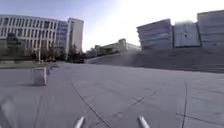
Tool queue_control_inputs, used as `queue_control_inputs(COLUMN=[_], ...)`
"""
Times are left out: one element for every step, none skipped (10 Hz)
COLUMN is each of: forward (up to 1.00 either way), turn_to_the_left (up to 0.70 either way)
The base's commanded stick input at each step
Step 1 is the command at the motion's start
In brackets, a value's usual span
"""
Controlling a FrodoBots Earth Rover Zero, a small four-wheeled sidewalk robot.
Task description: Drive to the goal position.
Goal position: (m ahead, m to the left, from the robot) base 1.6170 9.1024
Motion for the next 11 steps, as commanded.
queue_control_inputs(forward=[-1.0,-1.0,-1.0,-1.0,-0.54,0.0,0.0,0.0,0.0,0.0,0.46], turn_to_the_left=[0.0,0.0,0.0,0.0,0.0,0.0,0.0,-0.38,-0.45,-0.45,-0.37])
